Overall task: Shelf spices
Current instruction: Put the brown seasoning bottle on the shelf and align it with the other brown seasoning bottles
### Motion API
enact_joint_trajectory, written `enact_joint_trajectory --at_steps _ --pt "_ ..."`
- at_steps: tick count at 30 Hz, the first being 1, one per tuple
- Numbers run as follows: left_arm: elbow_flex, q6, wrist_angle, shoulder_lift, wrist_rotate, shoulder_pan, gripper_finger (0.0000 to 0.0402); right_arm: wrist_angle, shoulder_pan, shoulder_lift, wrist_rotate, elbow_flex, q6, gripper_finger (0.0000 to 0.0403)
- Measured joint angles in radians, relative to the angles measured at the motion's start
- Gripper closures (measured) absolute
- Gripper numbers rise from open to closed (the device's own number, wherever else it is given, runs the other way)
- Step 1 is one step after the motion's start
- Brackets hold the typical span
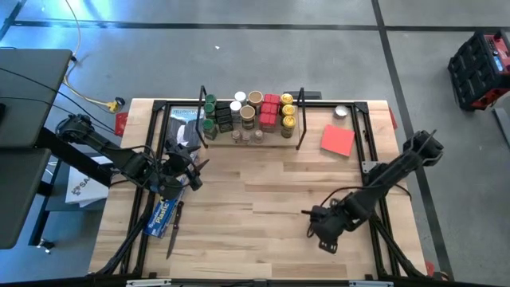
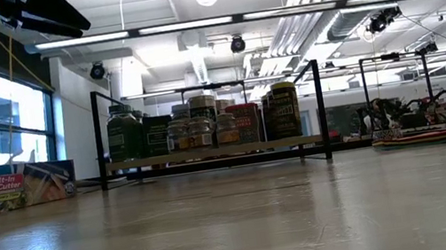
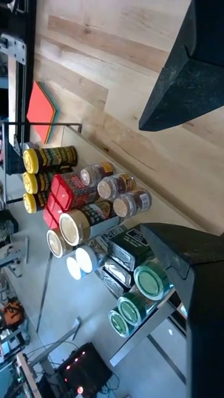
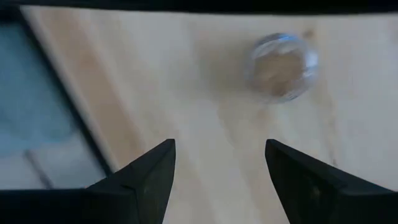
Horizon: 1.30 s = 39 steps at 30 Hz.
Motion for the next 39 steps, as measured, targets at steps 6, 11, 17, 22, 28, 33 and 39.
enact_joint_trajectory --at_steps 6,11,17,22,28,33,39 --pt "0.0 -0.001 0.0 0.0 0.0 0.0 0.0151 0.019 0.0 0.0 0.088 -0.077 0.115 0.016" --pt "0.0 -0.002 0.0 0.0 0.001 0.0 0.0151 0.059 0.0 0.0 0.14 -0.088 0.093 0.016" --pt "0.0 -0.005 0.0 0.0 0.004 0.0 0.0151 0.13 -0.001 0.06 0.194 -0.086 0.008 0.016" --pt "0.0 -0.003 0.0 0.0 0.007 0.0 0.0151 0.092 -0.003 0.153 0.197 -0.046 -0.001 0.016" --pt "0.0 -0.004 0.0 0.0 0.006 0.0 0.0151 0.122 -0.001 0.228 0.212 0.034 -0.131 0.016" --pt "0.0 -0.004 0.0 0.0 0.006 0.0 0.0151 0.115 -0.001 0.276 0.256 0.086 -0.183 0.016" --pt "0.0 -0.003 0.0 0.0 0.006 0.0 0.0151 0.11 0.001 0.29 0.296 0.123 -0.191 0.016"
